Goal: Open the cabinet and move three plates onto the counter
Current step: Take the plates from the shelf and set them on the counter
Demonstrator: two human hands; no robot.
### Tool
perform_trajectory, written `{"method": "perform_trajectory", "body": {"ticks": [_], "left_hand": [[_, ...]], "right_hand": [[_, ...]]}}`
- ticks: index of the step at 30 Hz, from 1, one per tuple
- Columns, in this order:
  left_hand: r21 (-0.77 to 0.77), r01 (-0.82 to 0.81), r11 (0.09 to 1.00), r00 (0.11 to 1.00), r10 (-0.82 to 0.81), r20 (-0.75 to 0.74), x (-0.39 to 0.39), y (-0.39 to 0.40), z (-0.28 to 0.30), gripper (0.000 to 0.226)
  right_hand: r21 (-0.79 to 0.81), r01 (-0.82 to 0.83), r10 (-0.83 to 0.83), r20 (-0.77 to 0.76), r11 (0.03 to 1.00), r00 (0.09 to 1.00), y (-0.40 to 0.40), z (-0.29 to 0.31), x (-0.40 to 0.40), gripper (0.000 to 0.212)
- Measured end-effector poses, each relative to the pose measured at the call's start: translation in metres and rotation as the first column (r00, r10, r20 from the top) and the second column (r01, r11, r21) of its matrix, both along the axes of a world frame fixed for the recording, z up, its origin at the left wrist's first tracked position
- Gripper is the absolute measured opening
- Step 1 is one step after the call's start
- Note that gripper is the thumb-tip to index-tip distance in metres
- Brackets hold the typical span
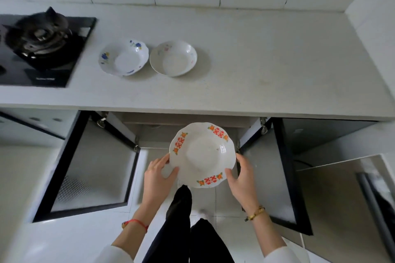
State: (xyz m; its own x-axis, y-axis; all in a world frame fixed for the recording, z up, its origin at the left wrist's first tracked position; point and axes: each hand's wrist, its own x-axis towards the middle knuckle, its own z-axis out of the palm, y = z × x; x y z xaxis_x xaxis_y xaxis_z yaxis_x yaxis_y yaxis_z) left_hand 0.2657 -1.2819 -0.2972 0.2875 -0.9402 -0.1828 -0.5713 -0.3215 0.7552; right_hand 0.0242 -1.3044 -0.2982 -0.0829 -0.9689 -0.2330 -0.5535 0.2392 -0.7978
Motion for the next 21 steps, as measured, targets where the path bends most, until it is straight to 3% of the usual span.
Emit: {"method": "perform_trajectory", "body": {"ticks": [9,21], "left_hand": [[-0.127,0.034,0.991,0.999,-0.031,0.028,-0.02,-0.043,0.071,0.045],[-0.156,0.128,0.979,0.992,-0.13,-0.001,-0.037,-0.173,0.088,0.043]], "right_hand": [[-0.114,0.017,-0.02,-0.024,0.993,1.0,-0.031,0.077,-0.021,0.049],[-0.114,0.066,-0.069,-0.024,0.991,0.997,-0.149,0.091,-0.041,0.048]]}}
